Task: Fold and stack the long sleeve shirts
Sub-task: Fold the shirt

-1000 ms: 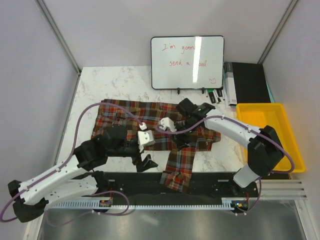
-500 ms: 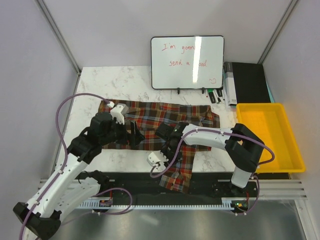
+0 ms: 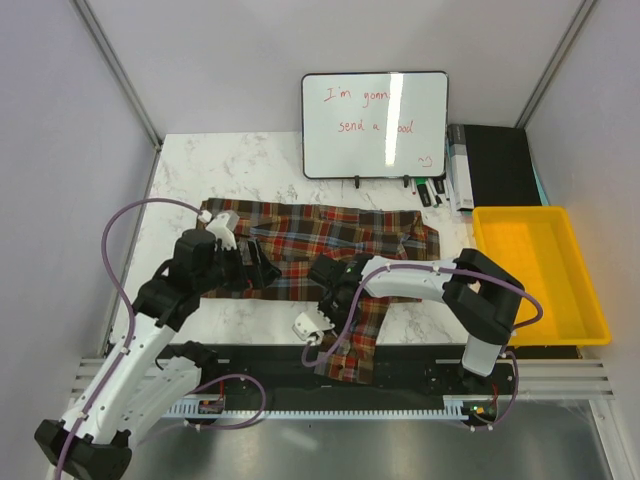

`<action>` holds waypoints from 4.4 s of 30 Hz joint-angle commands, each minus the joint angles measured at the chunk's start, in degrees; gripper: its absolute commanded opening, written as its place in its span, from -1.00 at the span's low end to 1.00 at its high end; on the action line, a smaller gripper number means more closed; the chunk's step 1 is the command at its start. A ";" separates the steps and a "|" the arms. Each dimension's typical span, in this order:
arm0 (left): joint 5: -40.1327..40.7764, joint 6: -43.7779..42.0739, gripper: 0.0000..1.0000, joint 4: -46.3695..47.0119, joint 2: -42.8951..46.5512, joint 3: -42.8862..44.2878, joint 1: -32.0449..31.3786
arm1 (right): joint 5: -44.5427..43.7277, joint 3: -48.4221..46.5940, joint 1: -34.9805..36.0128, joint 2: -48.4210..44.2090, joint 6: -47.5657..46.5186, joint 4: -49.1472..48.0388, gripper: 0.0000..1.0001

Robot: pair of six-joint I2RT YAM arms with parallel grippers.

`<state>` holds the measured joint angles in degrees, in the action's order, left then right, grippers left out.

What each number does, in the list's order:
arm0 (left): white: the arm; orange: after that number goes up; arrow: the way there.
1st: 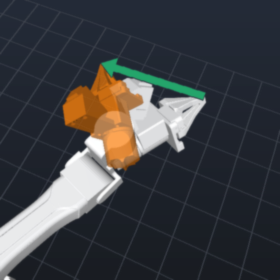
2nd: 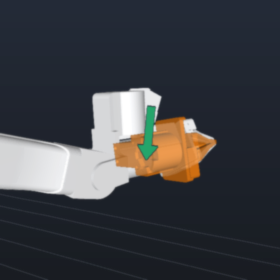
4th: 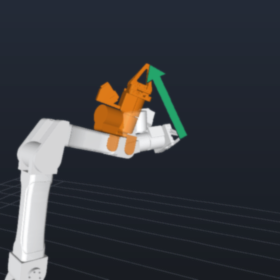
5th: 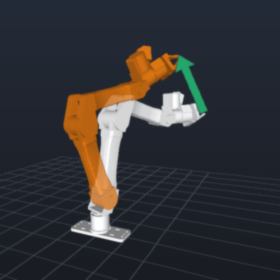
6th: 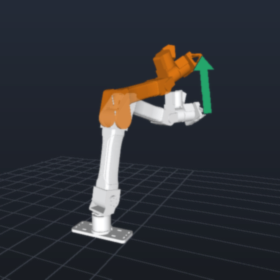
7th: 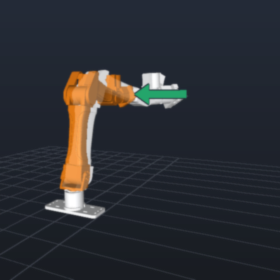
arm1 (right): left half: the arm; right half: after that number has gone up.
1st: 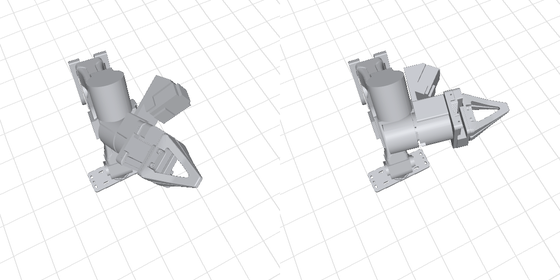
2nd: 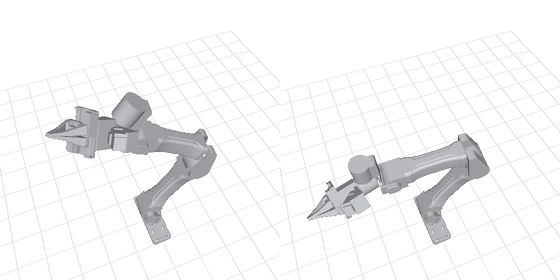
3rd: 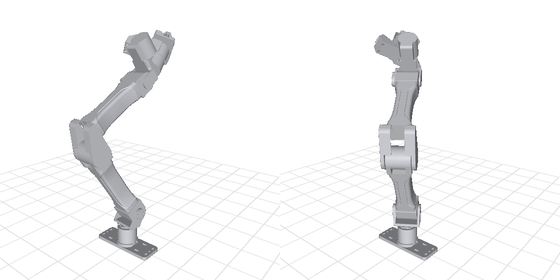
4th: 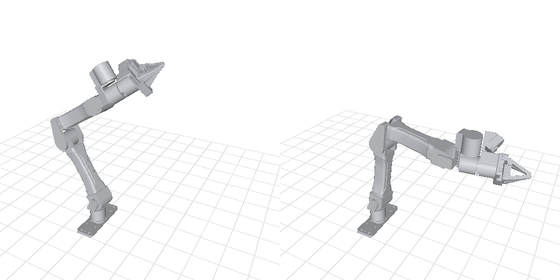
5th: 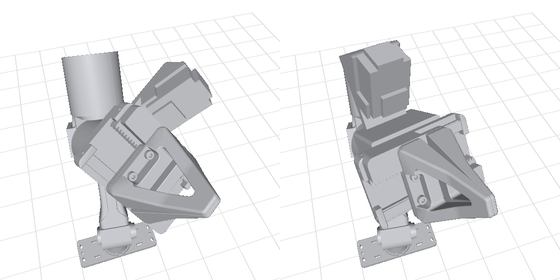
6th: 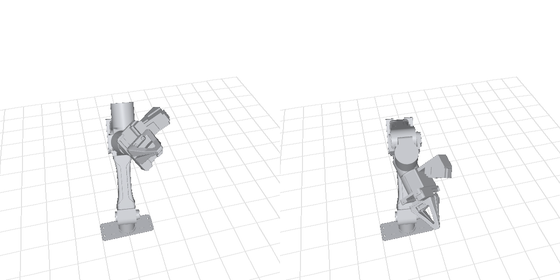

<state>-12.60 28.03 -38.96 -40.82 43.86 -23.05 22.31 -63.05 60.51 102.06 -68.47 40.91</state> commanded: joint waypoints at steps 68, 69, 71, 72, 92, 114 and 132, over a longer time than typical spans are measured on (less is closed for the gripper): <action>-17.19 12.07 -0.96 44.28 -29.24 -17.51 -0.07 | 9.34 -22.11 -18.50 2.70 14.49 4.88 -0.96; -17.11 10.92 -0.96 41.80 -28.19 -16.62 -0.07 | 9.25 -22.47 -18.76 2.62 15.02 4.97 -0.83; -18.50 7.06 -0.97 35.31 -24.85 -15.47 -0.15 | 9.25 -23.61 -20.34 2.35 17.56 5.15 -0.68; -18.51 6.25 -0.96 33.35 -23.62 -15.73 -0.15 | 9.77 -24.83 -21.21 2.27 17.75 6.11 -0.62; -22.29 3.87 -0.96 13.38 -9.02 -10.54 -15.45 | 1.88 -29.53 -24.75 10.09 38.93 5.78 -0.48; -20.71 5.46 -0.96 15.05 -10.51 -11.34 -15.27 | -16.51 -22.73 -17.00 10.78 44.12 -8.21 -0.27; -20.54 5.81 -0.96 14.62 -11.04 -10.99 -14.31 | -24.94 -22.03 -15.95 12.90 41.84 -7.24 -0.77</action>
<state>-33.08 32.80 -24.80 -51.86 32.27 -37.71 1.13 -83.29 44.58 113.84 -26.41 34.41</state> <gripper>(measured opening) 0.023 0.203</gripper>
